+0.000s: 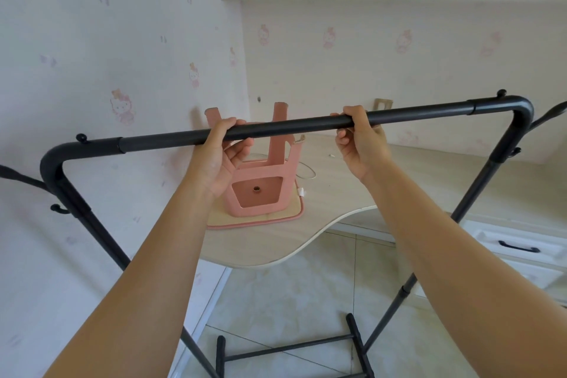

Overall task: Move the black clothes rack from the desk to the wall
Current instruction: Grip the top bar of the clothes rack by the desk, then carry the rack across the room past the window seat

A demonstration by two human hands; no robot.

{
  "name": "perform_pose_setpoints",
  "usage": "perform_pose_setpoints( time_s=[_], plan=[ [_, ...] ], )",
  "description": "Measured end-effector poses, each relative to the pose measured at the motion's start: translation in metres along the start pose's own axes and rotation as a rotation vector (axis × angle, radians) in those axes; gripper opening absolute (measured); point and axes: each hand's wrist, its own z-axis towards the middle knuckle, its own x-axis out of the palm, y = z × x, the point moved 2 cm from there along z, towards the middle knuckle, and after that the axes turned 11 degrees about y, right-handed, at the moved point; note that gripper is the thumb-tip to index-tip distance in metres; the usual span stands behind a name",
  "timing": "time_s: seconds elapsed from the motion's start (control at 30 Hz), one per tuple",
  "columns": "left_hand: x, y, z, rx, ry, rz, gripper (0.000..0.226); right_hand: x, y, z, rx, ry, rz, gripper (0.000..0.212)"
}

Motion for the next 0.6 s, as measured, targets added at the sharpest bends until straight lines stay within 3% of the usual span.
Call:
perform_pose_setpoints(
  time_s=[0.13,0.6],
  plan=[
    [0.021,0.013,0.007,-0.020,0.023,0.007,0.014,-0.023,0.018,-0.007,-0.051,-0.058,-0.030,0.026],
    [0.098,0.060,0.013,-0.101,0.183,0.068,0.014,-0.106,0.082,-0.043,-0.157,-0.217,-0.171,0.024]
  ],
)
